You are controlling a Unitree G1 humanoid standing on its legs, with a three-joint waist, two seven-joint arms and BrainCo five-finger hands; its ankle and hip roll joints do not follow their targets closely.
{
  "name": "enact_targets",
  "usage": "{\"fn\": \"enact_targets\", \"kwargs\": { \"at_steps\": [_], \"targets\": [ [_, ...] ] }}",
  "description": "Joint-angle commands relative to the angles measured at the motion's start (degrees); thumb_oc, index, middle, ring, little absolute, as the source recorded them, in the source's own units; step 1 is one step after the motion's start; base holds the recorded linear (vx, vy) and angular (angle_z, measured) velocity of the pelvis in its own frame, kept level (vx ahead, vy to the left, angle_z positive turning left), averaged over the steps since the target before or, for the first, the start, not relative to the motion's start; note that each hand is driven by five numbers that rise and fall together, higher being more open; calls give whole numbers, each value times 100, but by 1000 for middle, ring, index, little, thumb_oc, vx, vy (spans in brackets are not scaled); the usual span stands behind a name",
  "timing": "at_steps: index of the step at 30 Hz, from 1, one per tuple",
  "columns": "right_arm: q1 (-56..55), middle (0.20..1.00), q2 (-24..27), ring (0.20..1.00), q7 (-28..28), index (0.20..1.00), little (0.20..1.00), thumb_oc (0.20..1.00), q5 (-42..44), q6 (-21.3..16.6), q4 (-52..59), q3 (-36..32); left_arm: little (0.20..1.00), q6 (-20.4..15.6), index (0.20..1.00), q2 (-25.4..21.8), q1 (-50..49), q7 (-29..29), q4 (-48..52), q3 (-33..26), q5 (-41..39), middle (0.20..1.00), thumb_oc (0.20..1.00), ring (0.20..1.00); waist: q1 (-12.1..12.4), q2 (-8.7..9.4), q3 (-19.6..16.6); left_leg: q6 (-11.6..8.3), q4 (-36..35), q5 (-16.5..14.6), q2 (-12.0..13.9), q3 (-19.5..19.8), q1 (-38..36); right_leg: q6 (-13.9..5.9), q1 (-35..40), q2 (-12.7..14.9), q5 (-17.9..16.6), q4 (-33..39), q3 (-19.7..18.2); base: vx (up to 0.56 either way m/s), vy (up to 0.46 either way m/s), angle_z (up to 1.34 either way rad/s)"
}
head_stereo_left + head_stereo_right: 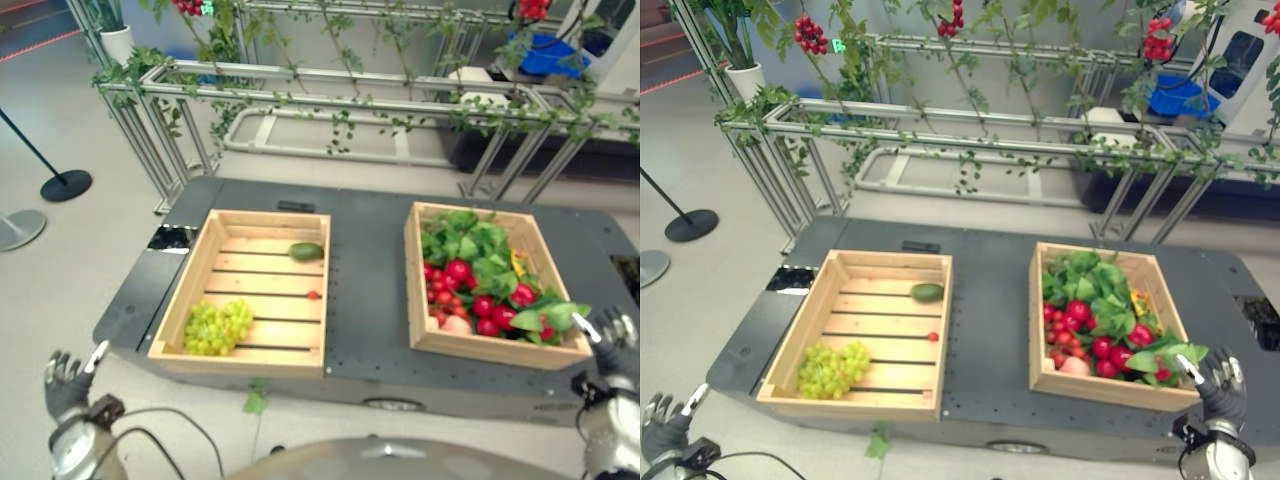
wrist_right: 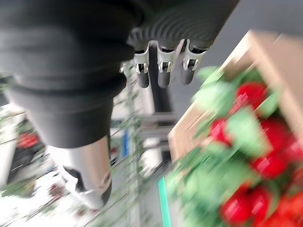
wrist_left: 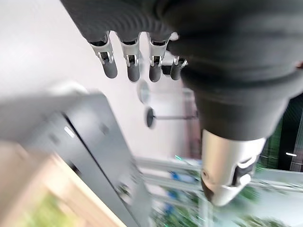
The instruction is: Pick up the fruits from the basket on one side to the basket on the other side
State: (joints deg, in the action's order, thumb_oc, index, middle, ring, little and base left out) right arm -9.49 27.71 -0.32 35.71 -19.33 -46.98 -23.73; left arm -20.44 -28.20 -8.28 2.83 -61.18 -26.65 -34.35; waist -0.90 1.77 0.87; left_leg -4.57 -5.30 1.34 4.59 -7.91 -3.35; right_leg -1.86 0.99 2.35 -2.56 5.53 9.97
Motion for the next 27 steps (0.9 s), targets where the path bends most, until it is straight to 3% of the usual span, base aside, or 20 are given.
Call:
{"fn": "enact_targets", "kwargs": {
  "at_steps": [1,5,10,12,19,27],
  "targets": [
    [361,1000,431,1000,-175,1000,1000,1000,52,-120,-627,-171,1000,140,1000,-348,194,48,-816,-73,627,1000,1000,1000,-124,97,161,149,211,-474,-173,-70,-112,-548,277,327,528,-167,146,0,0,0],
    [401,1000,558,1000,-214,1000,1000,1000,-32,-4,-1247,-142,1000,417,1000,-355,148,105,-1320,68,1150,1000,1000,1000,-127,98,166,148,212,-456,-174,-70,-88,-552,260,329,512,-162,147,0,0,0],
    [491,1000,411,1000,-57,1000,1000,1000,-902,696,-2668,556,1000,1164,1000,243,34,-357,-2170,795,2210,1000,1000,1000,-126,51,213,162,209,-423,-179,-91,-80,-544,242,335,483,-173,143,-5,6,0],
    [491,1000,288,1000,113,1000,1000,1000,-1174,961,-3127,798,1000,1299,1000,427,23,-489,-2247,1038,2518,1000,1000,1000,-119,41,192,170,213,-417,-178,-79,-57,-538,227,344,475,-178,156,0,0,0],
    [383,1000,-700,1000,603,1000,1000,1000,-2173,1573,-3728,1903,1000,1499,1000,835,180,-756,-2246,1755,2985,1000,1000,1000,-52,76,139,201,209,-411,-205,37,-33,-506,243,352,485,-168,215,0,0,0],
    [629,1000,-1243,1000,657,1000,1000,1000,-2157,1614,-3318,2465,1000,1538,1000,1013,334,-791,-2151,1968,2734,1000,1000,1000,20,117,111,212,222,-416,-223,104,-32,-488,274,360,495,-150,233,0,0,0]
  ]
}}
